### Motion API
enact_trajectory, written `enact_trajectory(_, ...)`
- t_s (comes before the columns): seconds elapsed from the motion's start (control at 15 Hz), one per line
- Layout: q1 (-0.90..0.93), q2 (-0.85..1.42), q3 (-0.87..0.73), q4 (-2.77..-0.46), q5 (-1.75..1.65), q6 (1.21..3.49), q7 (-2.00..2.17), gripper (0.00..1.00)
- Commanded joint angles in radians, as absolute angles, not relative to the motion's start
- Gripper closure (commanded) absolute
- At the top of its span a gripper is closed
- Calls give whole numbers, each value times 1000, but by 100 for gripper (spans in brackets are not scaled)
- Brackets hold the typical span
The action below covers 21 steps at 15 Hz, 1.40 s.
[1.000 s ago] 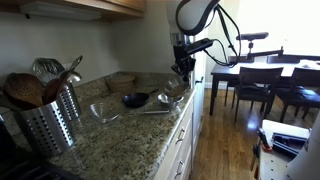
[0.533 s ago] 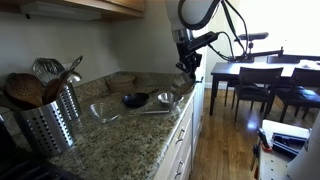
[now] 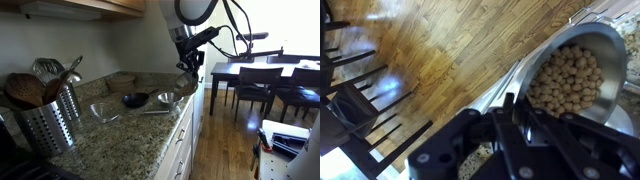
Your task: Pour the contents from the left bowl into the right bowl
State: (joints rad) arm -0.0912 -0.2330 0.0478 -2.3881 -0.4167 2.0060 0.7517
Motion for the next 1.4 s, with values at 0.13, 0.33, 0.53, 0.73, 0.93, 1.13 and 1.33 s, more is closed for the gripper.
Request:
enact_trajectory(0.13,-99,-238,55,-2383,-450,1971,807,92)
enact_trajectory(0.33,-112,-207,39,-2357,-478,1978,799,92)
enact_trajectory(0.53,-129,-161,16,-2320,-516,1986,800,92)
enact_trajectory(0.73,-138,-91,-9,-2266,-541,1997,800,92)
enact_trajectory(0.93,-133,-8,-36,-2197,-554,2006,798,92)
enact_trajectory(1.13,-117,70,-55,-2125,-553,2000,791,92)
enact_trajectory(1.33,-103,126,-68,-2067,-555,1993,782,92)
